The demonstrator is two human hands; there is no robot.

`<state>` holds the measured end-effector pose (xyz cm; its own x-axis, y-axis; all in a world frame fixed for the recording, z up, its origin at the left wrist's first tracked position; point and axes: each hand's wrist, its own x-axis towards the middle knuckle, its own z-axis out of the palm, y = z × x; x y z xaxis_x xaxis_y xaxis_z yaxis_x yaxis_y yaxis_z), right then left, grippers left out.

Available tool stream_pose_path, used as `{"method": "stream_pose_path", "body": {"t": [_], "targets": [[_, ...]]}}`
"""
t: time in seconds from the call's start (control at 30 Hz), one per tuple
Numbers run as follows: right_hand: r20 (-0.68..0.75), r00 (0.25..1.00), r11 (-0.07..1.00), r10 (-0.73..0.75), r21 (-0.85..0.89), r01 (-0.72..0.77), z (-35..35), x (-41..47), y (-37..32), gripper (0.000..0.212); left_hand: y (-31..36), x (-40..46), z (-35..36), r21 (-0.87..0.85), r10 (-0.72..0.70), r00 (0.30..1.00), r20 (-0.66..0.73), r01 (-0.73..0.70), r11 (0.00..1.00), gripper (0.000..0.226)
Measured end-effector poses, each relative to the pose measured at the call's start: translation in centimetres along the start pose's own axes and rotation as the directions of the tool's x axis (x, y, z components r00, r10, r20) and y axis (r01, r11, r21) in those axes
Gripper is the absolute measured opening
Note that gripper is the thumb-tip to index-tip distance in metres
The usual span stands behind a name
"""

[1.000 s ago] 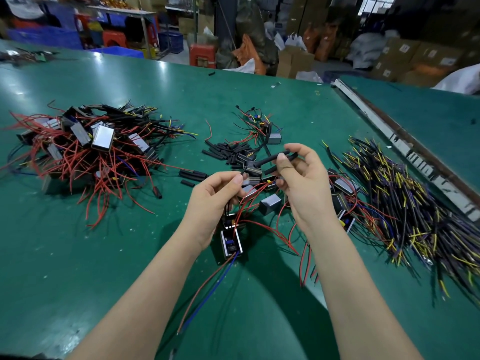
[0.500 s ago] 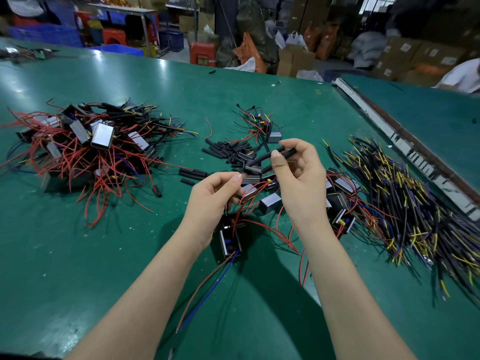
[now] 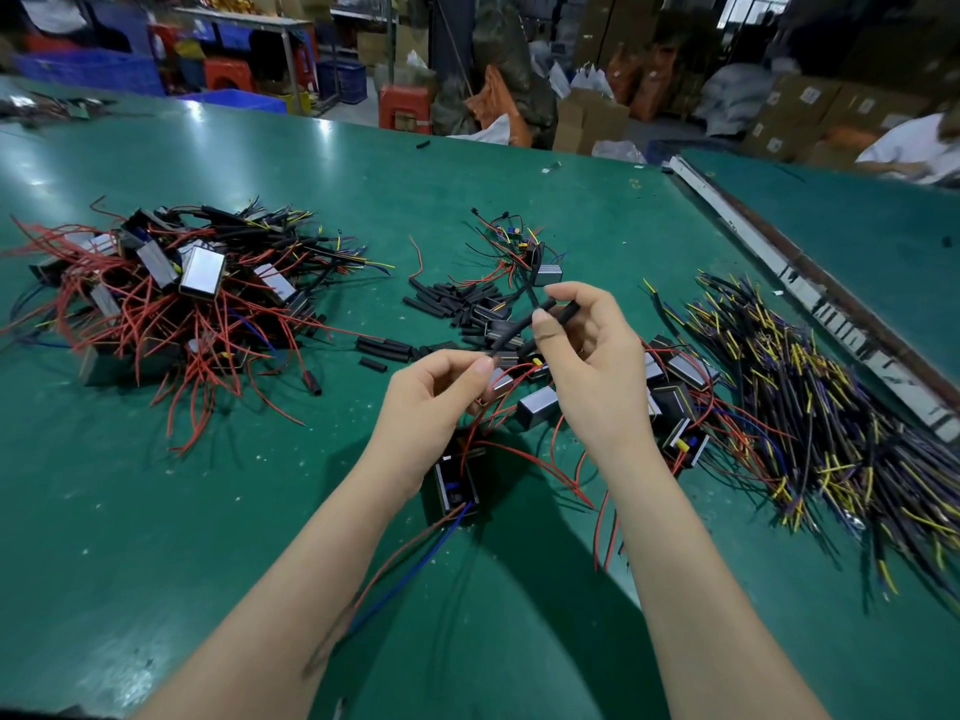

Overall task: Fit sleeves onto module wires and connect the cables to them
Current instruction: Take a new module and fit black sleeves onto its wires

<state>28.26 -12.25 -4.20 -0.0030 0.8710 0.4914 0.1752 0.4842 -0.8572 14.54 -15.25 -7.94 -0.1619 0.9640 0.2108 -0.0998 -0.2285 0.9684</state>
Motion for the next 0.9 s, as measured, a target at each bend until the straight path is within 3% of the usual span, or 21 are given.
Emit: {"method": "stream_pose_path", "body": {"t": [0.13, 0.23, 0.33, 0.4, 0.47, 0.57, 0.67, 0.8, 0.9], "targets": [[0.061, 0.998, 1.000, -0.007, -0.024, 0.009, 0.2, -0.2, 0.0, 0.021, -0.4, 0.1, 0.1, 0.066, 0.028, 0.999, 0.046, -0.031, 0.997, 0.014], [0.053, 0.999, 0.998, -0.009, -0.059, 0.012, 0.2, -0.2, 0.3, 0.021, -1.0, 0.0, -0.3, 0.214, 0.047, 0.994, 0.095, -0.066, 0.975, 0.025], [0.078, 0.997, 0.998, 0.014, -0.058, -0.010, 0.2, 0.0, 0.6, 0.021, -1.7, 0.1, -0.9, 0.339, 0.069, 0.991, 0.118, -0.106, 0.935, 0.050], [0.176, 0.984, 0.997, 0.021, -0.081, -0.007, 0.3, -0.2, 0.8, 0.022, -2.0, 0.3, -1.1, 0.359, 0.048, 0.993, 0.104, -0.083, 0.930, 0.074], [0.300, 0.954, 0.983, 0.022, -0.178, 0.033, 0.6, -0.5, 0.9, 0.026, -2.1, 0.4, -1.1, 0.401, 0.053, 0.995, 0.087, -0.084, 0.912, 0.083], [0.406, 0.913, 0.964, 0.038, -0.255, 0.073, 0.9, -0.8, 0.8, 0.035, -1.9, 0.3, -0.9, 0.465, 0.095, 0.993, 0.073, -0.118, 0.878, 0.063], [0.383, 0.922, 0.988, 0.055, -0.154, 0.005, 0.8, -0.6, 0.5, 0.027, -1.4, 0.0, -0.6, 0.466, 0.105, 0.991, 0.078, -0.129, 0.875, 0.036], [0.305, 0.940, 0.988, 0.154, -0.036, -0.150, 0.5, -0.1, 0.5, 0.019, -1.4, -0.2, -0.5, 0.344, 0.106, 0.991, 0.076, -0.126, 0.931, 0.020], [0.332, 0.924, 0.982, 0.189, -0.038, -0.187, 0.3, -0.1, 0.7, 0.015, -1.5, -0.2, -0.7, 0.382, 0.150, 0.986, 0.076, -0.168, 0.909, 0.019]]}}
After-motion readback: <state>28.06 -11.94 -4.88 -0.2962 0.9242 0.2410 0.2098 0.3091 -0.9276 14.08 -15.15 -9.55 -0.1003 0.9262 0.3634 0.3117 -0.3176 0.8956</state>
